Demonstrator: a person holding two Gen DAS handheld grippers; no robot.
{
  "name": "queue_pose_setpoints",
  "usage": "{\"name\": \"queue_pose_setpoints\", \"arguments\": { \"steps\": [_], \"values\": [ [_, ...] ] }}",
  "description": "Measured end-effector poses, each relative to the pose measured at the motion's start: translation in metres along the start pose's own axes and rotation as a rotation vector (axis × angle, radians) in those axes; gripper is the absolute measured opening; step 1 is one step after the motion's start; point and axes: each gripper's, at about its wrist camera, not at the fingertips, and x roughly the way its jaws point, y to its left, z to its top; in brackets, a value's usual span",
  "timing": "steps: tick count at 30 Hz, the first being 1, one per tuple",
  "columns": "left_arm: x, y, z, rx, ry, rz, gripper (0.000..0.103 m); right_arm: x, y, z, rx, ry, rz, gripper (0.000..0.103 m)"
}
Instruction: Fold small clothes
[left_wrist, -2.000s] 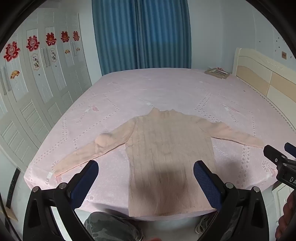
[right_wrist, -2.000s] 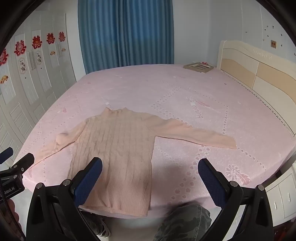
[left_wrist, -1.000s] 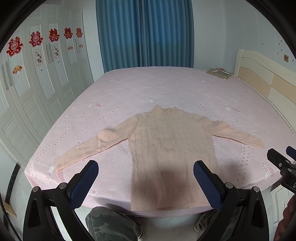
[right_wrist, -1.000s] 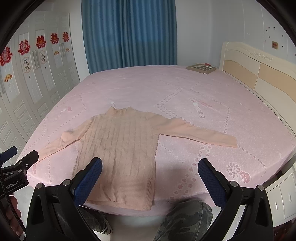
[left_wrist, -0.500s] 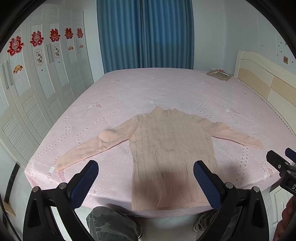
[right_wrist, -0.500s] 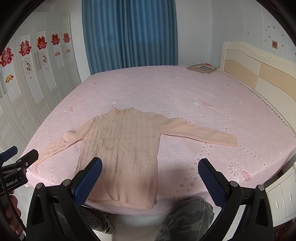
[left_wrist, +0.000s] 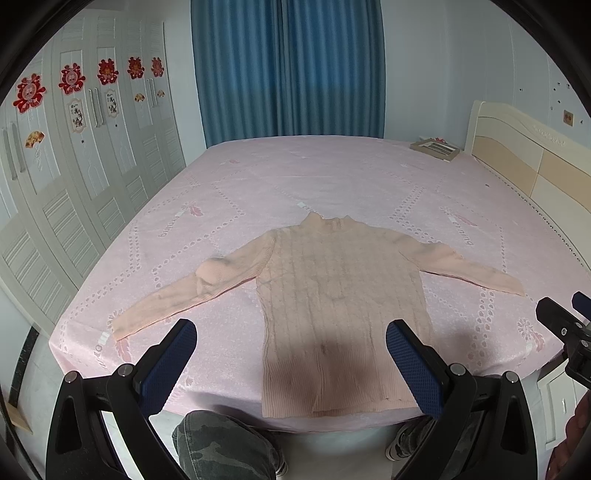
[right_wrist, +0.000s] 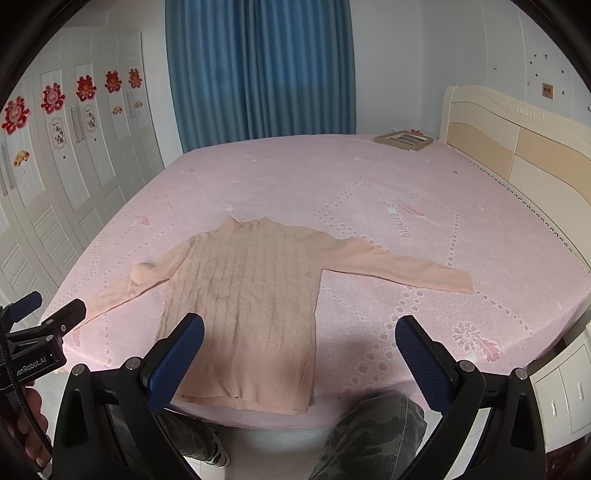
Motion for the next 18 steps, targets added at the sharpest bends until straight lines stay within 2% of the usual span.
{"name": "queue_pose_setpoints", "arguments": {
  "steps": [18],
  "values": [
    [-0.0049,0.0022,-0.0029,-0.008,-0.003,-0.007,0.103,-0.0057,0.0001,-0.0025,0.010,-0.003,0.012,0.102]
  ]
}}
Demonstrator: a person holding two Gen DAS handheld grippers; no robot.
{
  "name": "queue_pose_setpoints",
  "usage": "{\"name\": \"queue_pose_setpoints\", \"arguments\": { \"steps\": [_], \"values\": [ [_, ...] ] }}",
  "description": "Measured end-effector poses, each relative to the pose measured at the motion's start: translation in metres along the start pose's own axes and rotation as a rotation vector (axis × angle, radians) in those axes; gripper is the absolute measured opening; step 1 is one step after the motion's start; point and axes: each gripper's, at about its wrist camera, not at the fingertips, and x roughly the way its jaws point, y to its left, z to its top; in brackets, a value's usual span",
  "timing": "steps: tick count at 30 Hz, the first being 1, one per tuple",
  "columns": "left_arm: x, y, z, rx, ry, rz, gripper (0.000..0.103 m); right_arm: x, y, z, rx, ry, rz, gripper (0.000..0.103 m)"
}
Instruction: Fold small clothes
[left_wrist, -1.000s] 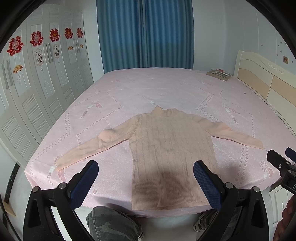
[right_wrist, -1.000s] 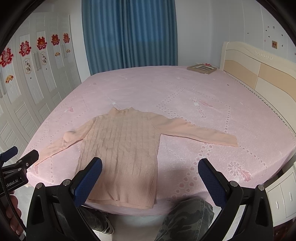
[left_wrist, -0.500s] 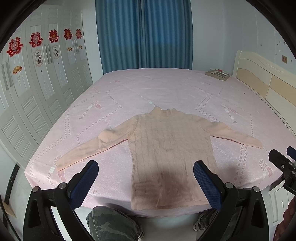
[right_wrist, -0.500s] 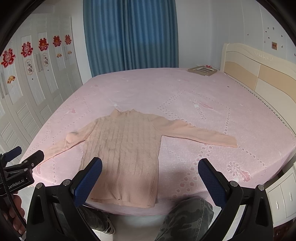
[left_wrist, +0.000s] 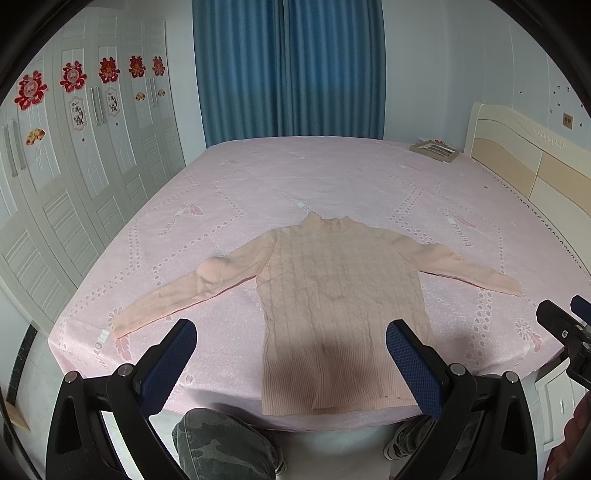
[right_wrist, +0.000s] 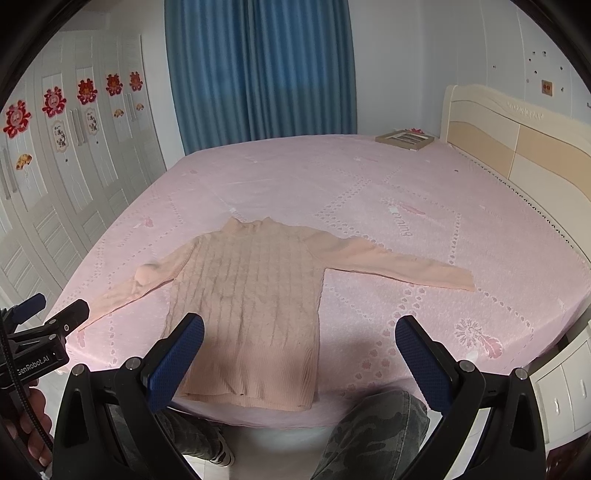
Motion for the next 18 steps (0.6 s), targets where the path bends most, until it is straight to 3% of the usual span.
{"name": "queue_pose_setpoints", "arguments": {
  "steps": [18],
  "values": [
    [-0.0013,0.0016,0.0003,0.002,-0.013,-0.021,0.103,-0.0048,0.0014,-0.0006,-0.007,-0.016,0.017,0.102]
  ]
}}
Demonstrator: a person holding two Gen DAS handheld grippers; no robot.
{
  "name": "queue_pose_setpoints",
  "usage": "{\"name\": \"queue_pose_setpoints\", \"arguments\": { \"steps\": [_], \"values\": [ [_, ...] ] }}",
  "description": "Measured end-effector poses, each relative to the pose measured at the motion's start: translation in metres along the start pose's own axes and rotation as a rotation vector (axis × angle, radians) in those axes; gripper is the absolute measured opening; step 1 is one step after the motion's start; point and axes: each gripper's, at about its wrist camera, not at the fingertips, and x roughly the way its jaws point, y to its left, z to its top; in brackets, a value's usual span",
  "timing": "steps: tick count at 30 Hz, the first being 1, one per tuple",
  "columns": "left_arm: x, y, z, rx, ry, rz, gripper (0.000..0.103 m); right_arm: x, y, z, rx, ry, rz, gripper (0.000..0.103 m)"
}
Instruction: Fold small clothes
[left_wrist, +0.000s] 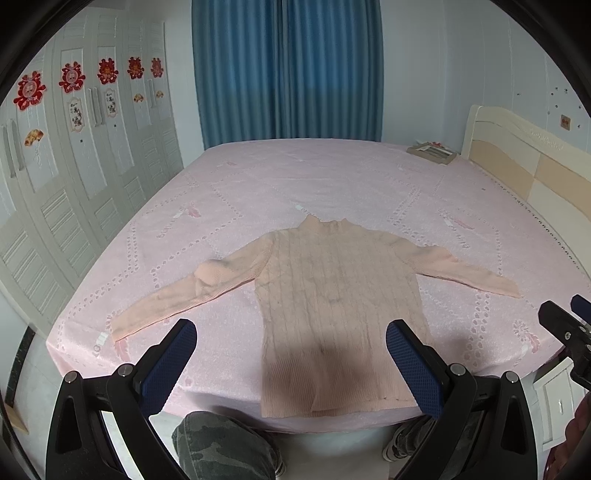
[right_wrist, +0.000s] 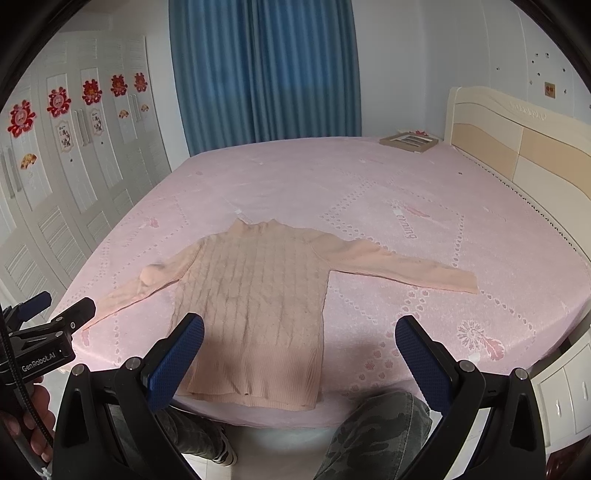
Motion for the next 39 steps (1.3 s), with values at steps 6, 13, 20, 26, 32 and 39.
{"name": "queue_pose_setpoints", "arguments": {
  "steps": [6,13,20,26,32,39],
  "values": [
    [0.005,0.005,0.002,-0.008,-0.020,-0.029,0.103,0.002,0.002,0.002,-0.004,-0.011,0.007,0.102],
    [0.034,0.022,-0.005,-0.059,-0.007,-0.065,0.103,0.024,0.005,-0.003,-0.018,0.001,0.025,0.102],
    [0.092,0.057,-0.030,-0.108,0.104,-0.052,0.103,0.085,0.011,-0.018,-0.027,0.116,0.014,0.102],
    [0.143,0.092,-0.057,-0.137,0.198,0.004,0.099,0.138,0.018,-0.038,-0.012,0.175,0.014,0.102],
    [0.184,0.132,-0.073,-0.202,0.262,0.044,0.097,0.176,0.029,-0.047,-0.026,0.206,0.000,0.101],
    [0.227,0.174,-0.084,-0.274,0.318,0.059,0.096,0.206,0.036,-0.048,-0.020,0.262,0.047,0.100]
  ]
}}
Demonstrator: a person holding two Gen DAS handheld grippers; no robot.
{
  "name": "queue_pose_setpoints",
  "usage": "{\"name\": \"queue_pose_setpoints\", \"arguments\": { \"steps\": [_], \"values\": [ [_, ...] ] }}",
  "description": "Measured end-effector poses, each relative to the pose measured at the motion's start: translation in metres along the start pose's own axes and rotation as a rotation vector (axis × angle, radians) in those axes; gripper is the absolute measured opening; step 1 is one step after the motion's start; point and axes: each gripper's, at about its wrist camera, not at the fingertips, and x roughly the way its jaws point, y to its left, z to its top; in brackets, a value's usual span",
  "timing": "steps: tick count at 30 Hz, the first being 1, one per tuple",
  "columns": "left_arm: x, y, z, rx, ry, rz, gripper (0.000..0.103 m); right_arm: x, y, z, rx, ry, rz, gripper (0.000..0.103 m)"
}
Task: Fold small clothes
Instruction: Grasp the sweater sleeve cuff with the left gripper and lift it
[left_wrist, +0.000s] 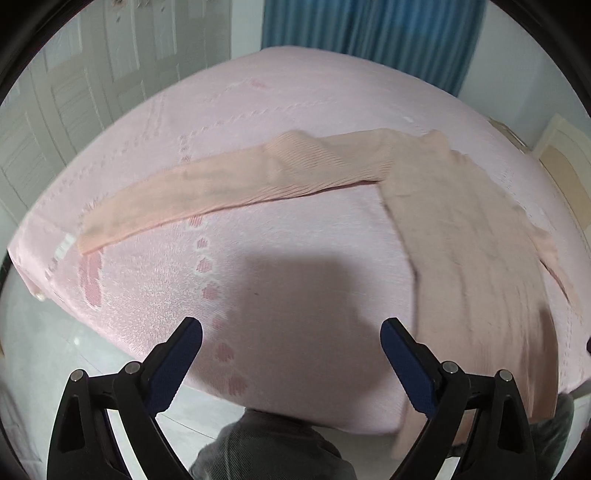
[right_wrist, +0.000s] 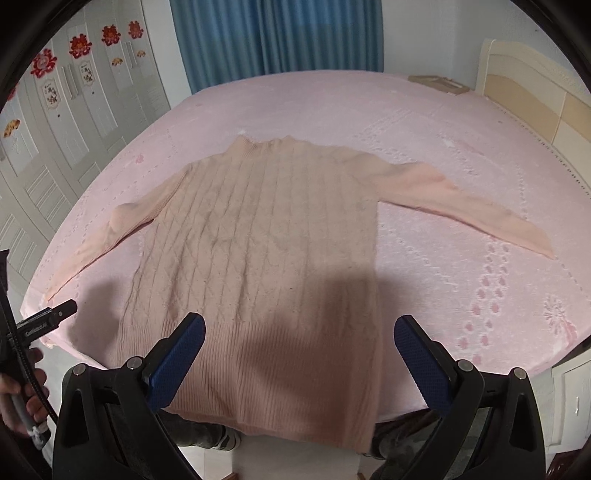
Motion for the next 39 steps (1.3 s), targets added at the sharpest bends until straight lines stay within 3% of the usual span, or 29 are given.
{"name": "queue_pose_setpoints", "arguments": {
  "steps": [3,14,20,29,31,32,34,36,39],
  "values": [
    [0.015,0.019,0.005,-0.054,-0.004,-0.001,0.091,0.011,0.001,0.004,0.017,0.029,0.023,0.092],
    [0.052,0.111,0.037,-0.288,-0.028,0.080,0.086,0.025,0.017,0.016,0.013,0.006,0.025,0.091],
    [0.067,0.136,0.057,-0.293,-0.056,0.148,0.085,0.035,0.027,0.022,0.039,0.016,0.042,0.091],
    [0.079,0.165,0.069,-0.365,-0.111,0.187,0.081,0.048,0.043,0.025,0.009,0.033,0.015,0.091],
    [0.076,0.169,0.071,-0.360,-0.109,0.212,0.074,0.050,0.043,0.024,0.015,0.038,0.020,0.091],
    [0.076,0.170,0.072,-0.357,-0.108,0.232,0.065,0.051,0.041,0.024,0.018,0.039,0.022,0.091],
    [0.074,0.174,0.075,-0.359,-0.114,0.251,0.045,0.052,0.038,0.024,0.026,0.039,0.029,0.091],
    [0.070,0.177,0.080,-0.365,-0.111,0.244,0.013,0.051,0.035,0.024,0.033,0.035,0.032,0.091],
    [0.060,0.172,0.087,-0.338,-0.120,0.255,0.010,0.049,0.028,0.023,0.041,0.026,0.040,0.091]
  ]
}}
